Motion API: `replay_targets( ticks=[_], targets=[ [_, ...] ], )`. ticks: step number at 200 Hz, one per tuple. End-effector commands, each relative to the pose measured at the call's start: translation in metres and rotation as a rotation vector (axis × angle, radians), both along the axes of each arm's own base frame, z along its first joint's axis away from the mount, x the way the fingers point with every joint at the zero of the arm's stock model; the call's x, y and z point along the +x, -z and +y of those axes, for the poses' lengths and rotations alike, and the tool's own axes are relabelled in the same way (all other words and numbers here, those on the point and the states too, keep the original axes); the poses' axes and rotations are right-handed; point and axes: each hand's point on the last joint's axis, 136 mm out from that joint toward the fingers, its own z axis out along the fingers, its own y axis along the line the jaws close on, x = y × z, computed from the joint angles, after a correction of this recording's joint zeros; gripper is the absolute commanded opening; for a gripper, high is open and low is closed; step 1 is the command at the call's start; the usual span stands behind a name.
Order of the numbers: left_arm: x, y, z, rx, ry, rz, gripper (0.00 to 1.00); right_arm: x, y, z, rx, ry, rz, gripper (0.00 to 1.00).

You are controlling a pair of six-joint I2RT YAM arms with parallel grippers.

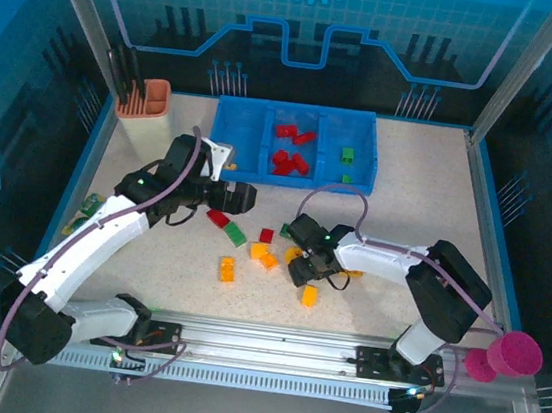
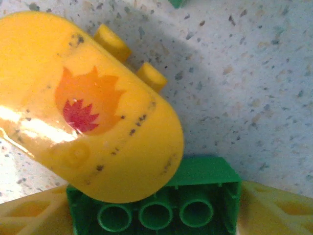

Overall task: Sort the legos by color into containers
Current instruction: Pick up the lego from the bottom-center of the table, then place the lego in the container.

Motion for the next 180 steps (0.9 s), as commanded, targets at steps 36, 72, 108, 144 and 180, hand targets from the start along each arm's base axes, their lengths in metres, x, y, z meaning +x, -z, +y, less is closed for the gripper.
replay_targets(
  ticks=[36, 72, 108, 144, 180],
  targets=[
    [-0.001, 0.044, 0.028, 0.083, -0.19, 0.119, 0.99, 0.009, -0.018, -0.006, -0.031, -0.015, -0.022, 0.54],
    [0.002, 0.062, 0.036, 0.071, -0.296, 0.168, 0.99, 0.052, -0.081, -0.013, 0.098, 0.03, -0.143, 0.49],
    [0.009, 0.075, 0.052, 0.022, -0.433, 0.212, 0.99, 0.122, -0.144, -0.039, 0.159, 0.098, -0.331, 0.48],
    [0.013, 0.108, 0.059, 0.015, -0.519, 0.329, 0.99, 0.202, -0.172, -0.066, 0.183, 0.195, -0.465, 0.47],
    [0.011, 0.146, 0.066, 0.085, -0.616, 0.478, 0.99, 0.264, -0.156, -0.072, 0.114, 0.172, -0.505, 0.46]
  ],
)
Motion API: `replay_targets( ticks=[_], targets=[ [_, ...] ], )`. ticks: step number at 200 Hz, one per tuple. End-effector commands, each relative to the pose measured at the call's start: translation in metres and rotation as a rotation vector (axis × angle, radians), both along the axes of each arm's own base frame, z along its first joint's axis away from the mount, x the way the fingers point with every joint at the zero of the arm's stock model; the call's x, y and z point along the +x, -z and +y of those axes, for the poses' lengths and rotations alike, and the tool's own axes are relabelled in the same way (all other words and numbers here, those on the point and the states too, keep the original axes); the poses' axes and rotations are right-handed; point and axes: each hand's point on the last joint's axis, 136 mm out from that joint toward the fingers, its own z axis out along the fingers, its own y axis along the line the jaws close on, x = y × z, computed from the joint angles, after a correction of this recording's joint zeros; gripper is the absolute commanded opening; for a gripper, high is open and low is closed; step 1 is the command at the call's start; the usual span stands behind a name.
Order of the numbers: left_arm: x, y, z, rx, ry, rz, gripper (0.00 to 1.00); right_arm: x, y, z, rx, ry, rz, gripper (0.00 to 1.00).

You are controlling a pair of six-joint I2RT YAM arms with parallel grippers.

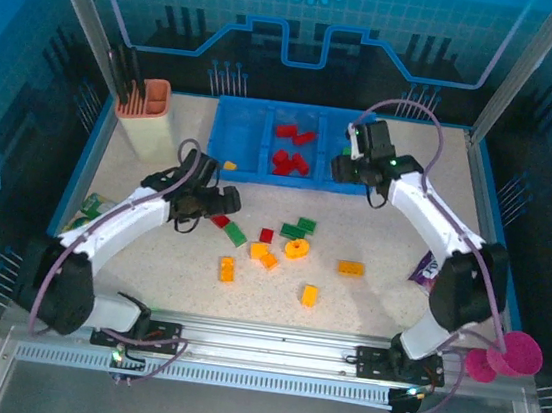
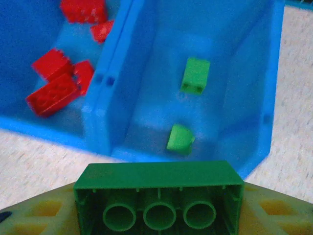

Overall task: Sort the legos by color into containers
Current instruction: Place the lego in the container.

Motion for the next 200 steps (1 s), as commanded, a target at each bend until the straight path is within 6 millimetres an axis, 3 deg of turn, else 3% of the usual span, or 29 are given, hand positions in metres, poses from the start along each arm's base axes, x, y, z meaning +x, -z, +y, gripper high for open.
replay_targets(
  ticks=[1, 37, 75, 163, 200],
  targets=[
    [-0.001, 0.017, 0.008, 0.021, -0.101, 0.088, 0.99, 0.036, 0.014, 0.002, -0.068, -0.039, -0.023, 0.46],
    [0.006, 0.034, 0.009, 0.032, -0.127, 0.125, 0.99, 0.074, 0.039, 0.002, -0.109, -0.046, -0.005, 0.46],
    [0.016, 0.045, 0.01, 0.017, -0.168, 0.143, 0.94, 0.09, 0.046, 0.009, -0.108, -0.069, -0.012, 0.59],
    [0.027, 0.08, 0.003, -0.017, -0.23, 0.247, 0.79, 0.09, 0.022, 0.016, -0.094, -0.111, -0.058, 0.87],
    [0.026, 0.086, 0.0, -0.012, -0.213, 0.287, 0.61, 0.089, 0.014, 0.013, -0.094, -0.11, -0.071, 0.9]
  ],
)
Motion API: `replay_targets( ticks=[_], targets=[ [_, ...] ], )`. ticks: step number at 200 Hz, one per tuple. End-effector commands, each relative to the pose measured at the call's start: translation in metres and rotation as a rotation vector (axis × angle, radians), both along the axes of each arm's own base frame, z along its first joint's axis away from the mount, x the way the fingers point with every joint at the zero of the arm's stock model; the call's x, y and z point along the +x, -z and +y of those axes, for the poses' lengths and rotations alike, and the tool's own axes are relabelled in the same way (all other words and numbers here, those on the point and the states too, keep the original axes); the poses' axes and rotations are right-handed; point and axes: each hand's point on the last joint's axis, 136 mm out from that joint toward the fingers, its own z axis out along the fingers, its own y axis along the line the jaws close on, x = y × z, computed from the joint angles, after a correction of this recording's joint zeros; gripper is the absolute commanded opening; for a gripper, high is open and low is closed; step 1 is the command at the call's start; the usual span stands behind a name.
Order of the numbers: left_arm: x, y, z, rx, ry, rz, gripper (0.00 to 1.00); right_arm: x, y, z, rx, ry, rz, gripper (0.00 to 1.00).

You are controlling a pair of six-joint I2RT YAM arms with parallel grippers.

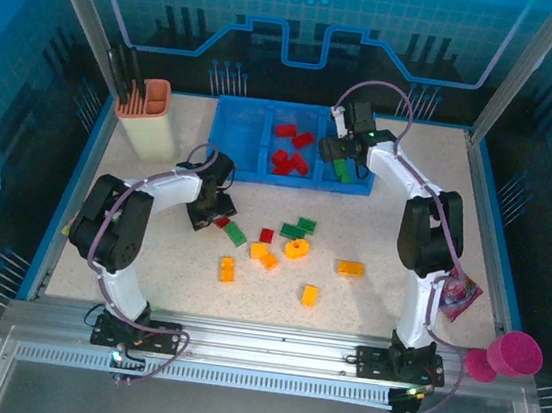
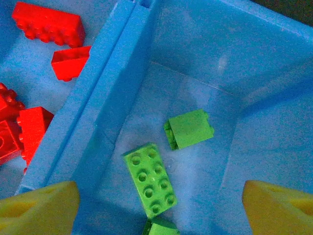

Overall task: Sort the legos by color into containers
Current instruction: Place the lego in the container, then pick up the lego from the middle-left of the table.

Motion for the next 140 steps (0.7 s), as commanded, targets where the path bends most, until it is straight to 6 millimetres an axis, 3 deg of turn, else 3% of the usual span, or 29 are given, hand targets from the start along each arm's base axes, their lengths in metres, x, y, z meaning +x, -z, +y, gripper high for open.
replay_targets(
  ticks=[1, 33, 76, 109, 140],
  targets=[
    [0.006, 0.004, -0.01, -0.045, 0.004, 0.02, 0.6, 0.001, -0.03, -0.002, 0.022, -0.012, -0.054, 0.9],
    [0.004, 0.005, -0.009, -0.044, 0.01, 0.026, 0.4, -0.004, -0.042, -0.006, 0.028, -0.007, -0.074, 0.92],
    [0.009, -0.006, -0.012, -0.051, 0.036, 0.007, 0.26, -0.024, -0.052, -0.024, 0.047, 0.05, -0.076, 0.94],
    [0.038, -0.059, -0.018, -0.007, 0.115, -0.107, 0.26, -0.057, -0.047, -0.041, 0.103, 0.116, -0.039, 0.94],
    [0.079, -0.124, -0.051, 0.055, 0.285, -0.252, 0.26, -0.093, -0.037, -0.054, 0.131, 0.17, -0.003, 0.94]
  ],
)
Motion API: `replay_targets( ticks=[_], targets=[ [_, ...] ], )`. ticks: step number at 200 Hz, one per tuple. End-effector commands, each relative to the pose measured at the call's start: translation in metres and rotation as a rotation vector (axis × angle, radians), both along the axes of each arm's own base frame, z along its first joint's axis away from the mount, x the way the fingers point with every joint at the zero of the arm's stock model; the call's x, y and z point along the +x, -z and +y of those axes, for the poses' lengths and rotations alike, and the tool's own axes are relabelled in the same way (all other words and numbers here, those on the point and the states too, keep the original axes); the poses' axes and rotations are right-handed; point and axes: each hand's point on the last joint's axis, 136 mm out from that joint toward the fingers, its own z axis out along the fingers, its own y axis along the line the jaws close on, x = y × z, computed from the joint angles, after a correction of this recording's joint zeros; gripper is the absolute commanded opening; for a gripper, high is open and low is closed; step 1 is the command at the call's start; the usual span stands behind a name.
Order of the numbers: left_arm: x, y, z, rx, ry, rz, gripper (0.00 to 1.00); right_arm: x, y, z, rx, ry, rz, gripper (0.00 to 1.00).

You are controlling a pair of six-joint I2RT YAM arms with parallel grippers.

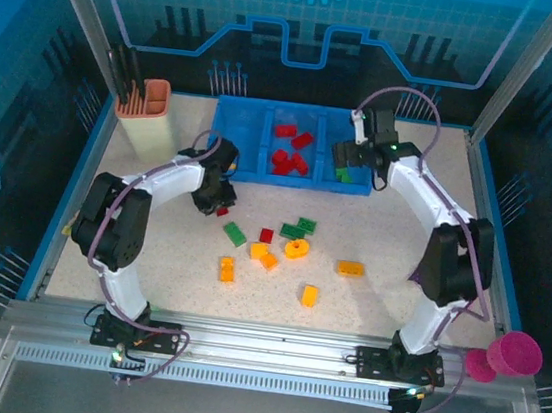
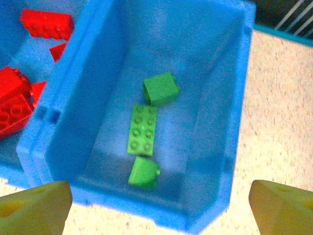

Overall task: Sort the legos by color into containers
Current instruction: Pick up the lego from the middle-left of the table, then place the lego in the container.

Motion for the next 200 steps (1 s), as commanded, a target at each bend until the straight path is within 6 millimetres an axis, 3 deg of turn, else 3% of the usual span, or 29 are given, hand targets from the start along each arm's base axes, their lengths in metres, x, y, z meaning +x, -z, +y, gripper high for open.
replay_targets(
  ticks=[1, 26, 49, 85, 123, 172, 200],
  targets=[
    [0.026, -0.051, -0.024, 0.06, 0.154, -0.113, 0.26, -0.023, -0.002, -0.01, 0.061, 0.061, 0.013, 0.94],
    [0.061, -0.087, -0.058, 0.069, 0.256, -0.224, 0.26, -0.049, 0.003, -0.013, 0.104, 0.076, 0.037, 0.94],
    [0.091, -0.097, -0.084, 0.091, 0.327, -0.283, 0.26, -0.071, 0.006, -0.014, 0.133, 0.073, 0.065, 0.94],
    [0.13, -0.07, -0.107, 0.137, 0.386, -0.272, 0.26, -0.097, 0.007, -0.018, 0.143, 0.066, 0.093, 0.94],
    [0.156, -0.048, -0.115, 0.19, 0.421, -0.264, 0.29, -0.113, 0.009, -0.016, 0.168, 0.06, 0.12, 0.95],
    [0.159, -0.008, -0.123, 0.173, 0.447, -0.196, 0.44, -0.122, 0.001, -0.02, 0.163, 0.06, 0.112, 0.95],
    [0.158, -0.013, -0.123, 0.18, 0.464, -0.208, 0.53, -0.123, -0.003, -0.023, 0.143, 0.057, 0.105, 0.95]
  ],
)
